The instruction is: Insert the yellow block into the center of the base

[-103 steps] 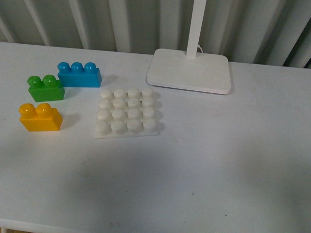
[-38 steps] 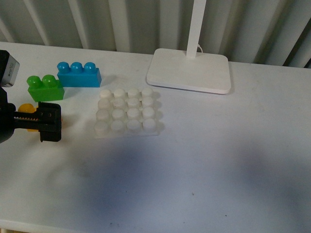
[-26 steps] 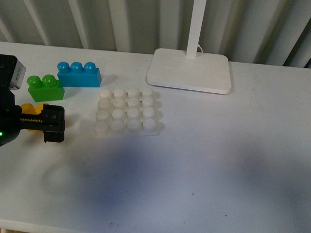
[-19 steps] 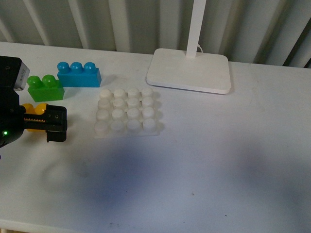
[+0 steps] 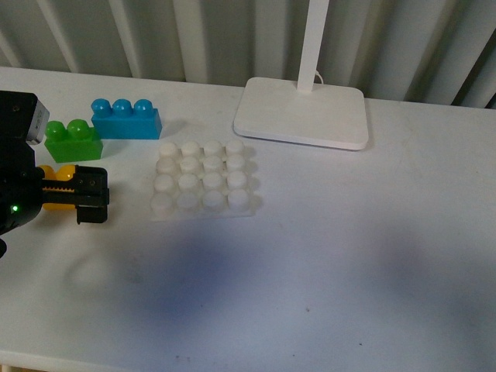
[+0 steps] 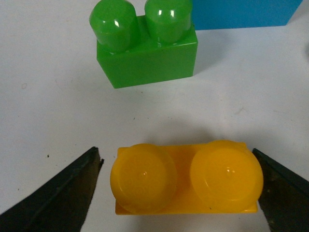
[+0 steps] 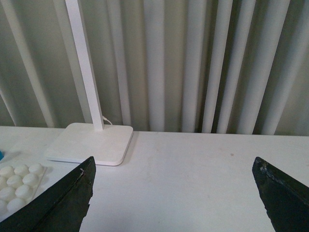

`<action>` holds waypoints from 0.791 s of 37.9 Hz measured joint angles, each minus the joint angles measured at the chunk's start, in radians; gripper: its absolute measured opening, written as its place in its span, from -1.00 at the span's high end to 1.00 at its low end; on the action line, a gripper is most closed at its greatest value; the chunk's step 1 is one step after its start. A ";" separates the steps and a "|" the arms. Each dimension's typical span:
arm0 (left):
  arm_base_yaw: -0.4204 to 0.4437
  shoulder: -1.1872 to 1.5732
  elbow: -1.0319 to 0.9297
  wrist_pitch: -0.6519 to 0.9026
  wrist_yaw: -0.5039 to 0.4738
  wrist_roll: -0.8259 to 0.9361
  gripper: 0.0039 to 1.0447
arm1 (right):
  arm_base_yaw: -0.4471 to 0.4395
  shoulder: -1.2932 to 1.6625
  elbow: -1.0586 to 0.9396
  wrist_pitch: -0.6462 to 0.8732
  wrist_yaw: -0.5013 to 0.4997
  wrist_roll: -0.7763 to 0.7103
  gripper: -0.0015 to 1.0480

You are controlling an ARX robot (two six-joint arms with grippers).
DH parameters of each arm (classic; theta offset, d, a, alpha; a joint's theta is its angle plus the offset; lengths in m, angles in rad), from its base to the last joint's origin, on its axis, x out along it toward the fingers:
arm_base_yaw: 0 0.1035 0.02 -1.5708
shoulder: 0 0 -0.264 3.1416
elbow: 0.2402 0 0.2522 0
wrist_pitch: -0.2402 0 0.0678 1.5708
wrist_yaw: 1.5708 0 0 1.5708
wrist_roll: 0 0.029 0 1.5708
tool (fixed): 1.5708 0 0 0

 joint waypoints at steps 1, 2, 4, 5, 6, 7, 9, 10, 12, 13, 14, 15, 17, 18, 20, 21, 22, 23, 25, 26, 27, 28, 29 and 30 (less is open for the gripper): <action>0.000 0.000 0.000 -0.001 -0.001 -0.001 -0.70 | 0.000 0.000 0.000 0.000 0.000 0.000 -0.82; 0.000 0.000 0.000 -0.002 -0.001 -0.004 -0.63 | 0.000 0.000 0.000 0.000 0.000 0.000 -0.82; 0.000 0.000 0.000 -0.004 0.000 -0.008 -0.50 | 0.000 0.000 0.000 0.000 0.000 0.000 -0.82; 0.000 0.000 0.000 -0.005 0.000 -0.011 -0.43 | 0.000 0.000 0.000 0.000 0.000 0.000 -0.82; 0.000 0.000 0.000 -0.006 0.000 -0.013 -0.36 | 0.000 0.000 0.000 0.000 0.000 0.000 -0.82; 0.000 0.000 0.000 -0.006 0.000 -0.017 -0.32 | 0.000 0.000 0.000 0.000 0.000 0.000 -0.82; 0.000 -0.001 0.000 -0.010 0.000 -0.023 -0.27 | 0.000 0.000 0.000 0.000 0.000 0.000 -0.82; 0.000 -0.001 0.000 -0.011 0.000 -0.025 -0.26 | 0.000 0.000 0.000 0.000 0.000 0.000 -0.82; 0.000 -0.002 0.000 -0.011 0.000 -0.027 -0.26 | 0.000 0.000 0.000 0.000 0.000 0.000 -0.82; 0.000 -0.002 0.000 -0.011 0.000 -0.029 -0.26 | 0.000 0.000 0.000 0.000 0.000 0.000 -0.82; 0.000 -0.003 0.000 -0.011 0.000 -0.030 -0.26 | 0.000 0.000 0.000 0.000 0.000 0.000 -0.82; 0.000 -0.004 0.000 -0.011 0.000 -0.031 -0.26 | 0.000 0.000 0.000 0.000 0.000 0.000 -0.82; -0.003 -0.009 -0.002 -0.011 0.000 -0.034 -0.26 | 0.000 0.000 0.000 0.000 0.000 0.000 -0.82; -0.006 -0.012 -0.005 -0.011 -0.001 -0.035 -0.26 | 0.000 0.000 0.000 0.000 0.000 0.000 -0.82; -0.014 -0.030 -0.016 -0.013 -0.008 -0.043 -0.26 | 0.000 0.000 0.000 0.000 0.000 0.000 -0.82; -0.021 -0.043 -0.022 -0.017 -0.016 -0.050 -0.26 | 0.000 0.000 0.000 0.000 0.000 0.000 -0.82; -0.026 -0.054 -0.026 -0.019 -0.019 -0.052 -0.26 | 0.000 0.000 0.000 0.000 0.000 0.000 -0.82; -0.032 -0.064 -0.031 -0.022 -0.021 -0.054 -0.26 | 0.000 0.000 0.000 0.000 0.000 0.000 -0.82; -0.044 -0.090 -0.041 -0.029 -0.026 -0.060 -0.26 | 0.000 0.000 0.000 0.000 0.000 0.000 -0.82; -0.051 -0.103 -0.046 -0.033 -0.029 -0.065 -0.26 | 0.000 0.000 0.000 0.000 0.000 0.000 -0.82; -0.060 -0.116 -0.050 -0.036 -0.031 -0.071 -0.26 | 0.000 0.000 0.000 0.000 0.000 0.000 -0.82; -0.075 -0.136 -0.056 -0.040 -0.037 -0.077 -0.26 | 0.000 0.000 0.000 0.000 0.000 0.000 -0.82; -0.091 -0.155 -0.061 -0.047 -0.046 -0.083 -0.26 | 0.000 0.000 0.000 0.000 0.000 0.000 -0.82; -0.103 -0.166 -0.063 -0.053 -0.051 -0.090 -0.26 | 0.000 0.000 0.000 0.000 0.000 0.000 -0.82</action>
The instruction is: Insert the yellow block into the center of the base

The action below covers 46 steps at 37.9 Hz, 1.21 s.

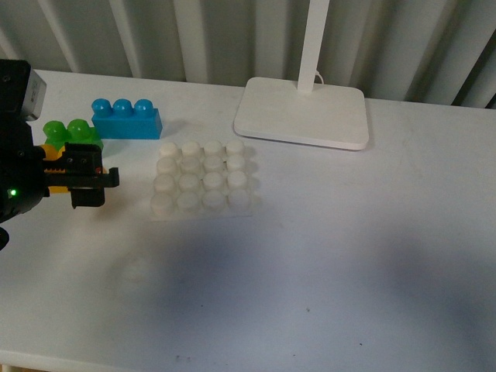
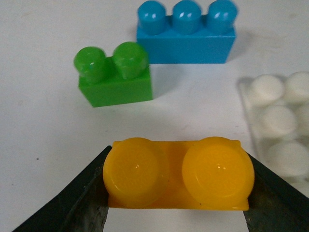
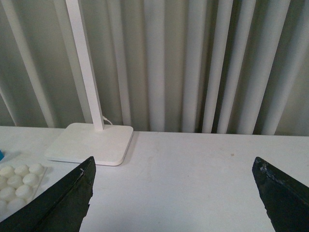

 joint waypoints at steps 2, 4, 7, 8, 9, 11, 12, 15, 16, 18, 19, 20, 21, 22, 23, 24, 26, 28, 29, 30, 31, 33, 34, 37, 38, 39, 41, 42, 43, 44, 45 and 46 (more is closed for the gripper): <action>-0.026 -0.020 -0.003 -0.011 -0.012 -0.013 -0.26 | 0.000 0.000 0.000 0.000 0.000 0.000 -0.82; -0.077 -0.048 -0.004 -0.034 -0.037 -0.033 -0.26 | 0.000 0.000 0.000 0.000 0.000 0.000 -0.82; -0.133 -0.065 0.001 -0.067 -0.067 -0.060 -0.26 | 0.000 0.000 0.000 0.000 0.000 0.000 -0.82; -0.149 -0.068 0.005 -0.079 -0.077 -0.069 -0.26 | 0.000 0.000 0.000 0.000 0.000 0.000 -0.82; -0.164 -0.069 0.010 -0.088 -0.083 -0.077 -0.26 | 0.000 0.000 0.000 0.000 0.000 0.000 -0.82; -0.195 -0.071 0.024 -0.108 -0.100 -0.093 -0.26 | 0.000 0.000 0.000 0.000 0.000 0.000 -0.82; -0.209 -0.071 0.032 -0.115 -0.105 -0.098 -0.26 | 0.000 0.000 0.000 0.000 0.000 0.000 -0.82; -0.263 -0.071 0.068 -0.150 -0.142 -0.126 -0.26 | 0.000 0.000 0.000 0.000 0.000 0.000 -0.82; -0.278 -0.071 0.080 -0.160 -0.155 -0.138 -0.26 | 0.000 0.000 0.000 0.000 0.000 0.000 -0.82; -0.303 -0.066 0.109 -0.179 -0.172 -0.151 -0.26 | 0.000 0.000 0.000 0.000 0.000 0.000 -0.82; -0.312 -0.061 0.123 -0.185 -0.177 -0.157 -0.26 | 0.000 0.000 0.000 0.000 0.000 0.000 -0.82; -0.320 -0.054 0.137 -0.192 -0.182 -0.165 -0.26 | 0.000 0.000 0.000 0.000 0.000 0.000 -0.82; -0.325 -0.048 0.146 -0.198 -0.183 -0.169 -0.26 | 0.000 0.000 0.000 0.000 0.000 0.000 -0.82; -0.329 -0.042 0.155 -0.202 -0.185 -0.173 -0.26 | 0.000 0.000 0.000 0.000 0.000 0.000 -0.82; -0.333 -0.035 0.164 -0.207 -0.188 -0.175 -0.26 | 0.000 0.000 0.000 0.000 0.000 0.000 -0.82; -0.339 -0.020 0.179 -0.216 -0.192 -0.182 -0.26 | 0.000 0.000 0.000 0.000 0.000 0.000 -0.82; -0.345 0.001 0.195 -0.225 -0.201 -0.190 -0.26 | 0.000 0.000 0.000 0.000 0.000 0.000 -0.82; -0.349 0.020 0.206 -0.229 -0.205 -0.197 -0.26 | 0.000 0.000 0.000 0.000 0.000 0.000 -0.82; -0.350 0.029 0.211 -0.231 -0.206 -0.199 -0.26 | 0.000 0.000 0.000 0.000 0.000 0.000 -0.82; -0.351 0.038 0.215 -0.233 -0.208 -0.199 -0.26 | 0.000 0.000 0.000 0.000 0.000 0.000 -0.82; -0.351 0.046 0.220 -0.234 -0.208 -0.200 -0.26 | 0.000 0.000 0.000 0.000 0.000 0.000 -0.82; -0.351 0.059 0.228 -0.234 -0.208 -0.202 -0.26 | 0.000 0.000 0.000 0.000 0.000 0.000 -0.82; -0.351 0.067 0.233 -0.235 -0.208 -0.203 -0.26 | 0.000 0.000 0.000 0.000 0.000 0.000 -0.82; -0.351 0.081 0.244 -0.237 -0.207 -0.203 -0.26 | 0.000 0.000 0.000 0.000 0.000 0.000 -0.82; -0.351 0.084 0.247 -0.238 -0.207 -0.203 -0.26 | 0.000 0.000 0.000 0.000 0.000 0.000 -0.82; -0.350 0.087 0.250 -0.240 -0.207 -0.203 -0.26 | 0.000 0.000 0.000 0.000 0.000 0.000 -0.82; -0.351 0.092 0.257 -0.241 -0.206 -0.203 -0.26 | 0.000 0.000 0.000 0.000 0.000 0.000 -0.82; -0.351 0.094 0.260 -0.243 -0.206 -0.203 -0.26 | 0.000 0.000 0.000 0.000 0.000 0.000 -0.82; -0.351 0.096 0.263 -0.245 -0.206 -0.203 -0.26 | 0.000 0.000 0.000 0.000 0.000 0.000 -0.82; -0.351 0.099 0.268 -0.247 -0.206 -0.203 -0.26 | 0.000 0.000 0.000 0.000 0.000 0.000 -0.82; -0.351 0.102 0.273 -0.248 -0.206 -0.203 -0.26 | 0.000 0.000 0.000 0.000 0.000 0.000 -0.82; -0.351 0.106 0.277 -0.250 -0.205 -0.203 -0.26 | 0.000 0.000 0.000 0.000 0.000 0.000 -0.82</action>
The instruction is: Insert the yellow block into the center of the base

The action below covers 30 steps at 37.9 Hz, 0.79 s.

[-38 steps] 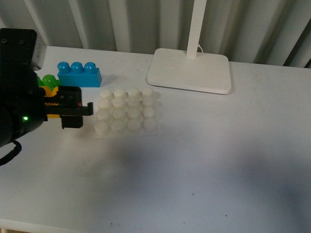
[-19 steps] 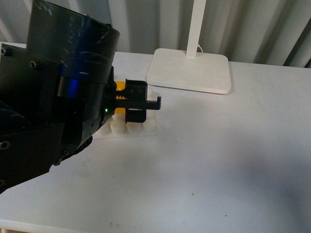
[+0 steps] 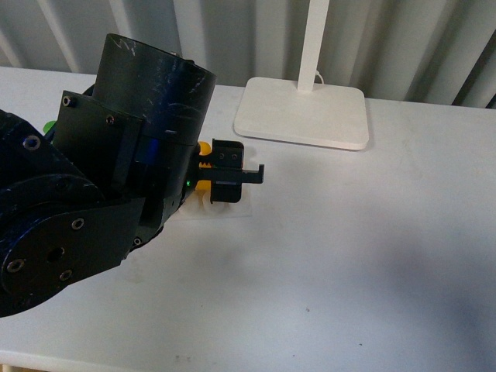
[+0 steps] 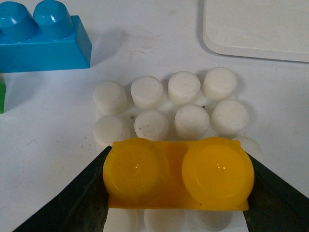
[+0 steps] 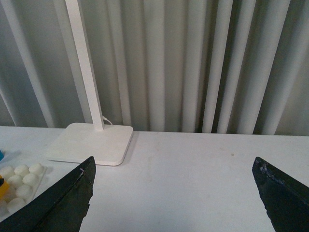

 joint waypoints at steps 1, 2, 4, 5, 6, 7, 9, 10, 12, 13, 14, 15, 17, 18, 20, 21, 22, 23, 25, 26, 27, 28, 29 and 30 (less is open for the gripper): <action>0.000 0.003 0.003 -0.002 0.000 0.000 -0.26 | 0.000 0.000 0.000 0.000 0.000 0.000 -0.82; -0.001 0.005 0.006 -0.003 0.000 0.000 -0.26 | 0.000 0.000 0.000 0.000 0.000 0.000 -0.82; -0.002 0.011 0.011 -0.004 0.000 0.000 -0.26 | 0.000 0.000 0.000 0.000 0.000 0.000 -0.82; -0.002 0.015 0.013 -0.005 0.001 0.000 -0.26 | 0.000 0.000 0.000 0.000 0.000 0.000 -0.82; -0.002 0.017 0.014 -0.005 0.001 0.000 -0.26 | 0.000 0.000 0.000 0.000 0.000 0.000 -0.82; -0.003 0.020 0.016 -0.005 0.001 0.000 -0.26 | 0.000 0.000 0.000 0.000 0.000 0.000 -0.82; -0.003 0.024 0.019 -0.006 0.000 0.000 -0.26 | 0.000 0.000 0.000 0.000 0.000 0.000 -0.82; -0.003 0.025 0.023 -0.008 0.000 0.000 -0.26 | 0.000 0.000 0.000 0.000 0.000 0.000 -0.82; -0.003 0.029 0.029 -0.009 0.002 0.000 -0.26 | 0.000 0.000 0.000 0.000 0.000 0.000 -0.82; -0.003 0.031 0.031 -0.010 0.002 0.000 -0.26 | 0.000 0.000 0.000 0.000 0.000 0.000 -0.82; -0.003 0.034 0.034 -0.010 0.002 0.000 -0.26 | 0.000 0.000 0.000 0.000 0.000 0.000 -0.82; -0.003 0.035 0.036 -0.010 0.002 0.000 -0.26 | 0.000 0.000 0.000 0.000 0.000 0.000 -0.82; -0.003 0.036 0.040 -0.013 0.003 0.000 -0.25 | 0.000 0.000 0.000 0.000 0.000 0.000 -0.82; -0.003 0.037 0.043 -0.016 0.003 0.000 -0.25 | 0.000 0.000 0.000 0.000 0.000 0.000 -0.82; -0.003 0.037 0.046 -0.020 0.004 0.000 -0.25 | 0.000 0.000 0.000 0.000 0.000 0.000 -0.82; -0.003 0.037 0.047 -0.022 0.004 0.000 -0.25 | 0.000 0.000 0.000 0.000 0.000 0.000 -0.82; -0.003 0.037 0.048 -0.023 0.004 0.000 -0.25 | 0.000 0.000 0.000 0.000 0.000 0.000 -0.82; -0.003 0.037 0.049 -0.024 0.004 0.000 -0.25 | 0.000 0.000 0.000 0.000 0.000 0.000 -0.82; -0.003 0.038 0.052 -0.028 0.004 0.000 -0.25 | 0.000 0.000 0.000 0.000 0.000 0.000 -0.82; -0.003 0.039 0.054 -0.029 0.003 0.000 -0.25 | 0.000 0.000 0.000 0.000 0.000 0.000 -0.82; -0.003 0.041 0.057 -0.029 0.002 0.000 -0.25 | 0.000 0.000 0.000 0.000 0.000 0.000 -0.82; -0.003 0.043 0.059 -0.030 0.001 0.000 -0.25 | 0.000 0.000 0.000 0.000 0.000 0.000 -0.82; -0.003 0.047 0.061 -0.030 0.000 0.000 -0.25 | 0.000 0.000 0.000 0.000 0.000 0.000 -0.82; -0.003 0.051 0.062 -0.030 -0.002 -0.003 -0.25 | 0.000 0.000 0.000 0.000 0.000 0.000 -0.82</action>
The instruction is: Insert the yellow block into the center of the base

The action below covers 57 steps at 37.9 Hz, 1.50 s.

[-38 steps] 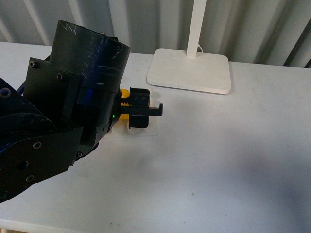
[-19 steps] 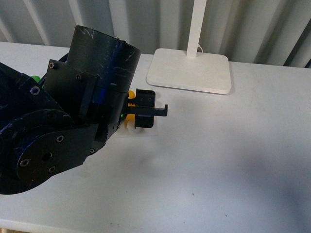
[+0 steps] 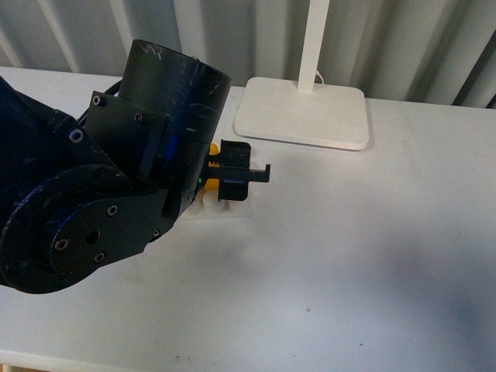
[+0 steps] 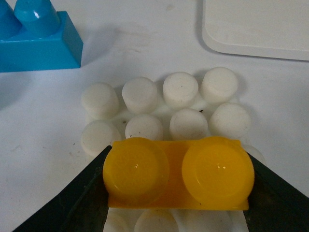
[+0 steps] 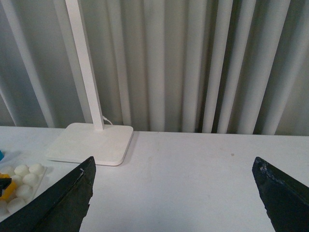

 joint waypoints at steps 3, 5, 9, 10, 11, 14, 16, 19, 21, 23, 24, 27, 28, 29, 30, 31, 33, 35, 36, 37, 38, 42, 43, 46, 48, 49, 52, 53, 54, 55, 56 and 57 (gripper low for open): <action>-0.002 0.006 0.004 0.000 -0.005 -0.010 -0.25 | 0.000 0.000 0.000 0.000 0.000 0.000 -0.82; -0.002 0.013 0.007 0.000 -0.009 -0.019 -0.25 | 0.000 0.000 0.000 0.000 0.000 0.000 -0.82; -0.002 0.031 0.013 0.001 -0.013 -0.024 -0.25 | 0.000 0.000 0.000 0.000 0.000 0.000 -0.82; -0.002 0.037 0.013 0.002 -0.012 -0.030 -0.25 | 0.000 0.000 0.000 0.000 0.000 0.000 -0.82; -0.003 0.042 0.014 0.004 -0.015 -0.031 -0.25 | 0.000 0.000 0.000 0.000 0.000 0.000 -0.82; -0.003 0.048 0.015 0.011 -0.016 -0.032 -0.25 | 0.000 0.000 0.000 0.000 0.000 0.000 -0.82; -0.006 0.058 0.015 0.023 -0.022 -0.034 -0.25 | 0.000 0.000 0.000 0.000 0.000 0.000 -0.82; -0.014 0.071 0.015 0.039 -0.033 -0.036 -0.25 | 0.000 0.000 0.000 0.000 0.000 0.000 -0.82; -0.017 0.077 0.015 0.045 -0.036 -0.036 -0.25 | 0.000 0.000 0.000 0.000 0.000 0.000 -0.82; -0.020 0.083 0.015 0.054 -0.039 -0.038 -0.25 | 0.000 0.000 0.000 0.000 0.000 0.000 -0.82; -0.021 0.086 0.015 0.057 -0.043 -0.039 -0.25 | 0.000 0.000 0.000 0.000 0.000 0.000 -0.82; -0.027 0.099 0.014 0.073 -0.053 -0.039 -0.25 | 0.000 0.000 0.000 0.000 0.000 0.000 -0.82; -0.027 0.102 0.012 0.079 -0.053 -0.040 -0.25 | 0.000 0.000 0.000 0.000 0.000 0.000 -0.82; -0.028 0.105 0.011 0.083 -0.053 -0.040 -0.25 | 0.000 0.000 0.000 0.000 0.000 0.000 -0.82; -0.028 0.107 0.010 0.088 -0.053 -0.041 -0.25 | 0.000 0.000 0.000 0.000 0.000 0.000 -0.82; -0.028 0.110 0.008 0.096 -0.053 -0.041 -0.25 | 0.000 0.000 0.000 0.000 0.000 0.000 -0.82; -0.028 0.116 0.006 0.107 -0.055 -0.042 -0.25 | 0.000 0.000 0.000 0.000 0.000 0.000 -0.82; -0.028 0.120 0.003 0.116 -0.056 -0.042 -0.25 | 0.000 0.000 0.000 0.000 0.000 0.000 -0.82; -0.028 0.121 0.002 0.118 -0.056 -0.042 -0.25 | 0.000 0.000 0.000 0.000 0.000 0.000 -0.82; -0.028 0.121 0.001 0.121 -0.056 -0.042 -0.25 | 0.000 0.000 0.000 0.000 0.000 0.000 -0.82; -0.028 0.122 0.000 0.124 -0.057 -0.042 -0.25 | 0.000 0.000 0.000 0.000 0.000 0.000 -0.82; -0.027 0.116 -0.005 0.133 -0.056 -0.042 -0.25 | 0.000 0.000 0.000 0.000 0.000 0.000 -0.82; -0.025 0.113 -0.006 0.133 -0.053 -0.042 -0.26 | 0.000 0.000 0.000 0.000 0.000 0.000 -0.82; -0.016 0.107 -0.014 0.129 -0.023 -0.067 -0.52 | 0.000 0.000 0.000 0.000 0.000 0.000 -0.82; -0.014 0.094 -0.019 0.129 -0.008 -0.079 -0.71 | 0.000 0.000 0.000 0.000 0.000 0.000 -0.82; -0.013 0.086 -0.025 0.127 -0.003 -0.080 -0.81 | 0.000 0.000 0.000 0.000 0.000 0.000 -0.82; -0.011 0.069 -0.043 0.125 0.004 -0.080 -0.89 | 0.000 0.000 0.000 0.000 0.000 0.000 -0.82; -0.010 0.063 -0.048 0.125 0.004 -0.080 -0.87 | 0.000 0.000 0.000 0.000 0.000 0.000 -0.82; -0.006 0.055 -0.053 0.125 0.004 -0.080 -0.87 | 0.000 0.000 0.000 0.000 0.000 0.000 -0.82; -0.003 0.047 -0.058 0.126 0.004 -0.080 -0.88 | 0.000 0.000 0.000 0.000 0.000 0.000 -0.82; 0.002 0.037 -0.063 0.126 0.004 -0.080 -0.88 | 0.000 0.000 0.000 0.000 0.000 0.000 -0.82; 0.006 0.028 -0.068 0.126 0.004 -0.080 -0.88 | 0.000 0.000 0.000 0.000 0.000 0.000 -0.82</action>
